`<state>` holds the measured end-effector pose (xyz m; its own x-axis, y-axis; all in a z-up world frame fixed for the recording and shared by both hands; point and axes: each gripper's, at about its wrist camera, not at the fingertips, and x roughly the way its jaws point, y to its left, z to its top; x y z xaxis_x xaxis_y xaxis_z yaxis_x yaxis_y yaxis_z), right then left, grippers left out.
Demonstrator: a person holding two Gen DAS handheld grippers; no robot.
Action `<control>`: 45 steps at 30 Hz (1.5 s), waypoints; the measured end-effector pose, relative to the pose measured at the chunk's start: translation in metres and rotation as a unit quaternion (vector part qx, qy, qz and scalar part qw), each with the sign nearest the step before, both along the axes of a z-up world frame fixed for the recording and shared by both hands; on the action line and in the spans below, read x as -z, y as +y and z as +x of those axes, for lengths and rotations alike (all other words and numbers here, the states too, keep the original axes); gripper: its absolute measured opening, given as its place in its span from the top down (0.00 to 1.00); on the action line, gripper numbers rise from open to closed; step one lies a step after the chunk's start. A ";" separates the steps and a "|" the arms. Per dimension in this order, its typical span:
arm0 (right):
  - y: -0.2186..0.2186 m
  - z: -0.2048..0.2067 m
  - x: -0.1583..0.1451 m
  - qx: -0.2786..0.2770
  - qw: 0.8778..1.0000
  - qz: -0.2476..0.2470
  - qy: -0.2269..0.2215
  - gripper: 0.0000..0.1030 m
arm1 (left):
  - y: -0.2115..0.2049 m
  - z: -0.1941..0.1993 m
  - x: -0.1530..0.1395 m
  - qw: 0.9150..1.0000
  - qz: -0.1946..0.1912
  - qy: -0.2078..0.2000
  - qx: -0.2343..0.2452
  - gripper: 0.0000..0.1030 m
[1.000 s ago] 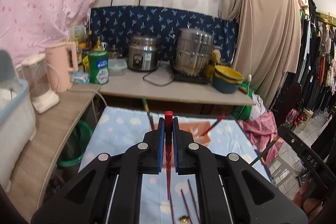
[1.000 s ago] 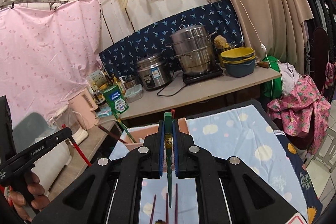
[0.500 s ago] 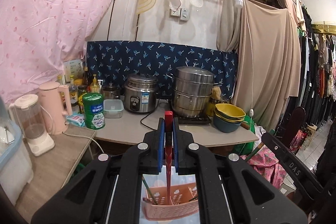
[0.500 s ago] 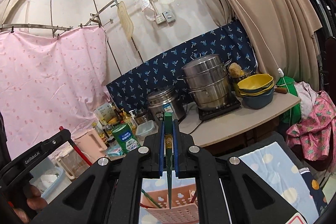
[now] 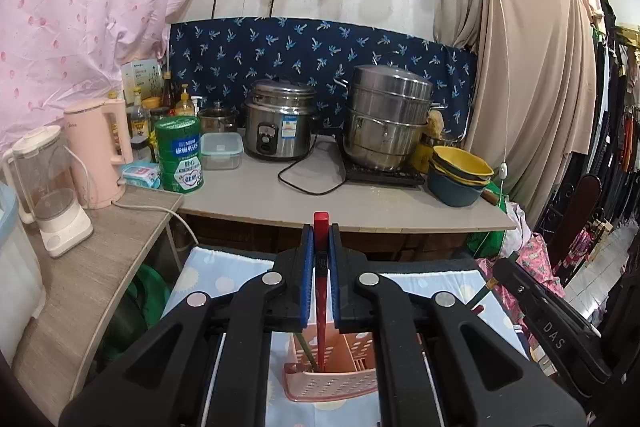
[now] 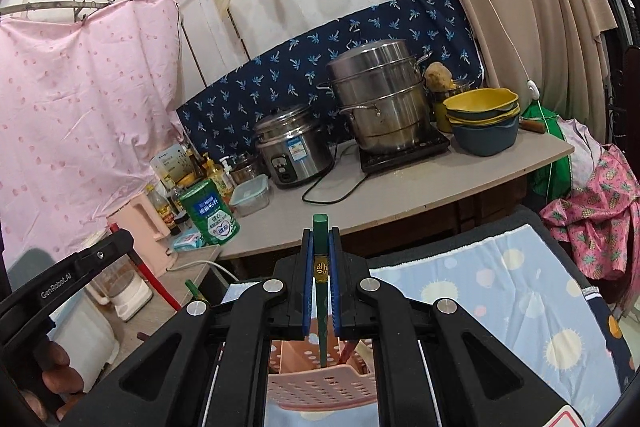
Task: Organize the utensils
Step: 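Lift both chopsticks and lower them into the pink basket, then move both open tools back down to the remaining utensils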
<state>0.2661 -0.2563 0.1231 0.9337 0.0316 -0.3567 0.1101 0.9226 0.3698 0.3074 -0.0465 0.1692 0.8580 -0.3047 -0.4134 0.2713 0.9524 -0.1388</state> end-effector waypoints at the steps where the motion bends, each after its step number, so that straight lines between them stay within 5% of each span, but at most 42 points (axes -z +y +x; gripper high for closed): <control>1: 0.001 0.001 0.003 -0.001 1.000 0.000 0.005 0.93 | 0.000 0.001 0.003 1.000 0.000 0.003 0.002 0.93; 7: 0.007 -0.004 0.012 -0.015 1.000 0.005 0.016 0.92 | -0.004 -0.007 0.009 1.000 0.001 0.005 0.005 0.90; 9: 0.009 -0.010 0.011 -0.015 1.000 0.003 0.013 0.87 | -0.005 -0.010 0.009 1.000 0.003 0.007 0.004 0.69; 11: 0.008 -0.017 0.009 -0.015 1.000 0.006 0.010 0.87 | -0.005 -0.016 0.008 1.000 0.004 0.002 -0.004 0.59; 30: 0.023 -0.120 0.022 -0.035 0.999 0.012 0.023 0.79 | -0.005 -0.099 0.022 0.999 0.036 0.033 0.008 0.54; 45: 0.051 -0.211 0.125 -0.056 0.985 -0.049 0.153 0.78 | 0.020 -0.166 0.114 0.991 0.051 0.127 -0.007 0.54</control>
<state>0.0552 -0.2052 -0.0020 0.7739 0.0799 -0.6282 0.0986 0.9647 0.2442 0.1416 -0.0267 0.0550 0.7260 -0.2390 -0.6448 0.2271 0.9684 -0.1032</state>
